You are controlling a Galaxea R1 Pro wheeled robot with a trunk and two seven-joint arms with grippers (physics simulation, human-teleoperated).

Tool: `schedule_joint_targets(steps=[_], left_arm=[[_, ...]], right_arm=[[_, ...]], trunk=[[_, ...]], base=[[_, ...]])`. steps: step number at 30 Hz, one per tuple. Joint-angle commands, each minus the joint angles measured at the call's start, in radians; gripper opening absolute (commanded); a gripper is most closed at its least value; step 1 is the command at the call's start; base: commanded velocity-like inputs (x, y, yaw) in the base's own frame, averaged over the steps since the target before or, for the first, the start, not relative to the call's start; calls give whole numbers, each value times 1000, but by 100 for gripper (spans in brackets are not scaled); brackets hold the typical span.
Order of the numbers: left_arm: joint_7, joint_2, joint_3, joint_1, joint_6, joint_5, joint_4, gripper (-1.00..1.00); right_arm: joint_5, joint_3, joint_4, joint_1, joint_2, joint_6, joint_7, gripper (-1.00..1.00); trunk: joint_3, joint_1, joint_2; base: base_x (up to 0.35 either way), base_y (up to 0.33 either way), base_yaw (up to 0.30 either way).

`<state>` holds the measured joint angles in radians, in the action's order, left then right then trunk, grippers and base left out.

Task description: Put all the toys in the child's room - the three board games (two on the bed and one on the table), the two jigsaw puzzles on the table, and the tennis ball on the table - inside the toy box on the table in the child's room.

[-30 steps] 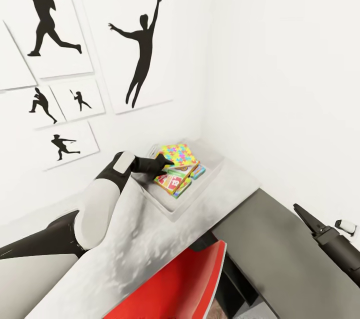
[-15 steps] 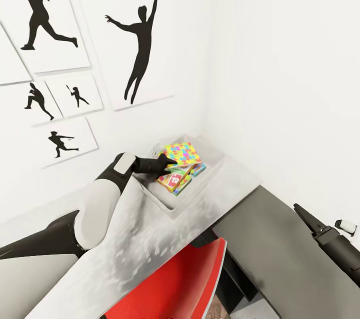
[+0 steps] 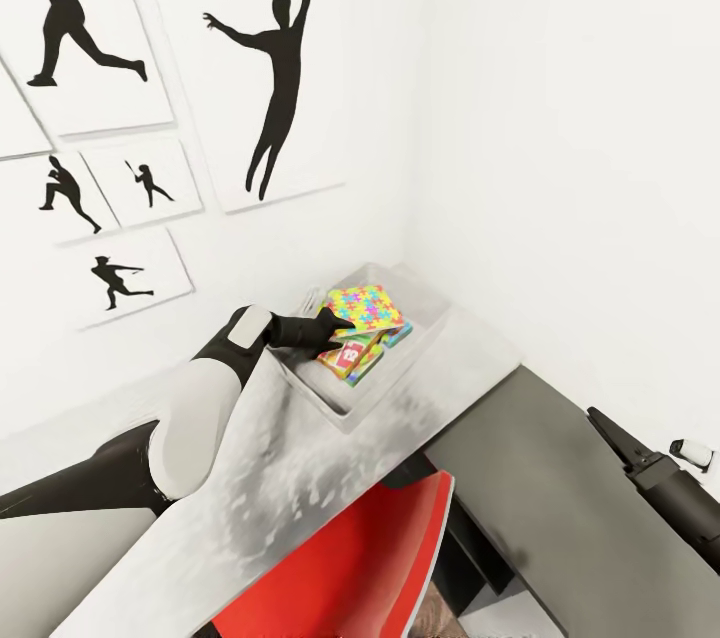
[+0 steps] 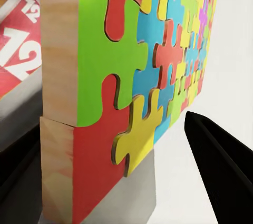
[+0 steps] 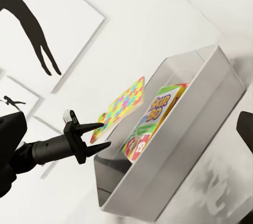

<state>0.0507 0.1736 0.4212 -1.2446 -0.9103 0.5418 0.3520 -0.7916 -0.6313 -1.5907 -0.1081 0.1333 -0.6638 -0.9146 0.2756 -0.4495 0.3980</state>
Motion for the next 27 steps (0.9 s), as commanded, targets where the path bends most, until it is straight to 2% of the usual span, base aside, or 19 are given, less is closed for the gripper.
schedule_joint_targets(steps=[1,15,20,23,24,27], left_arm=[[6,1,8,-1,-5,-10,1,-100],[6,1,8,-1,-2,-10,1,-100],[6,1,7,-1,0,-10,1,-100],[5,1,7,-1,1,-10,2,-100],[5,1,7,-1,1,-10,2,100],[5,1,7,-1,1,-10,4,100]], right_arm=[[-5,-1,0,-1,0,-7,-1,100],[-5,-2,0,-1,0,-6,-1,100],[-7,-42,0,-1,-1,-5,-4,100],[-8,-51,0,-1,-1,-5,-4,100],[-8,-52,0,-1,-1,-5,-4,100],[-8,-54,0,-1,-1,-5,-4,100]], trunk=[[4,0,2],[26,0,2],[32,0,2],[33,0,2],[33,0,2],[33,0,2]], base=[[0,0,0],[0,0,0],[0,0,0],[0,0,0],[0,0,0],[0,0,0]])
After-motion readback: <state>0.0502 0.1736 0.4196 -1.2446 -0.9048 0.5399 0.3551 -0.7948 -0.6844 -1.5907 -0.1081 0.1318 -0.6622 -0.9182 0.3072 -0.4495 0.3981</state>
